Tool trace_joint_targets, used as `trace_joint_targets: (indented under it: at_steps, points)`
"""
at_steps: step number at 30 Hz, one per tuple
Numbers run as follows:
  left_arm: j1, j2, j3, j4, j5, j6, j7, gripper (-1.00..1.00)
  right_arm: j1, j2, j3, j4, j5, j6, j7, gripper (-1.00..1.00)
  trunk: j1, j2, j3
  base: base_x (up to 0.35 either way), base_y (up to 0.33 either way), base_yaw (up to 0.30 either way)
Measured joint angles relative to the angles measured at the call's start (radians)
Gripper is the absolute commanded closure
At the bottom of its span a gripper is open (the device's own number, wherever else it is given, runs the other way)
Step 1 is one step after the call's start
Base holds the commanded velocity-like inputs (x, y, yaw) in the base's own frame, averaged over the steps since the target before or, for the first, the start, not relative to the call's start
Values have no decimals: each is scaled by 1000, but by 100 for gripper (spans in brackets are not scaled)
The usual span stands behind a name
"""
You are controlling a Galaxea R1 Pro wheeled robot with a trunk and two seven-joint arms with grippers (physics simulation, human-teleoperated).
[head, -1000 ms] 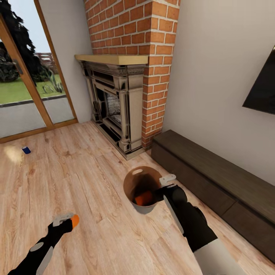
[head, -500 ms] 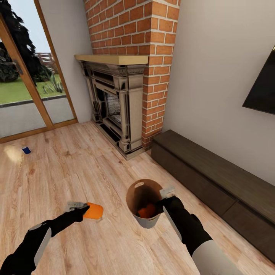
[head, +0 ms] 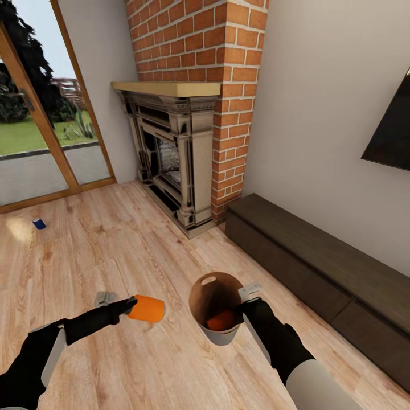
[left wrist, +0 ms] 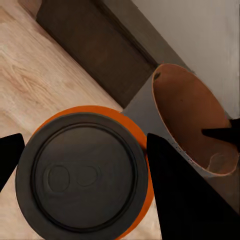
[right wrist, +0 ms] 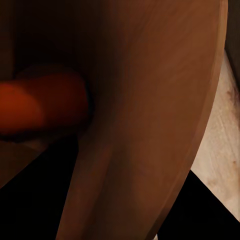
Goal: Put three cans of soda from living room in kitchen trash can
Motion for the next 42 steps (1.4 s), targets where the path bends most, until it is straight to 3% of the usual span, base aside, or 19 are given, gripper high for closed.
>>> trace_joint_targets:
  at_steps: [6,14,16,26,30,33,36,42]
  points:
    - [0,0,10,-14,3,18,-28,100,0,2,0,37,-1,-25,0,100,0,0,0,0,0,0]
    - [0,0,6,-17,109,33,-34,100,0,2,0,54,-5,-36,0,100,0,0,0,0,0,0]
    - [0,-1,5,-34,140,84,-35,100,0,2,0,83,-5,-49,0,100,0,0,0,0,0,0]
    - [-1,-8,2,-43,151,109,-85,100,0,2,0,105,-8,-87,0,100,0,0,0,0,0,0]
    - [-1,-41,-2,-42,151,112,-96,100,0,8,1,130,-2,-92,-1,100,0,0,0,0,0,0]
    - [-1,-45,-21,-41,151,112,-97,100,0,12,1,147,-14,-101,0,100,0,0,0,0,0,0]
    - [-1,-93,-45,-41,156,112,-97,100,0,19,0,142,-6,-105,-1,100,0,0,0,0,0,0]
    - [-1,-133,-51,-41,157,111,-97,100,0,22,0,143,-7,-107,0,100,0,0,0,0,0,0]
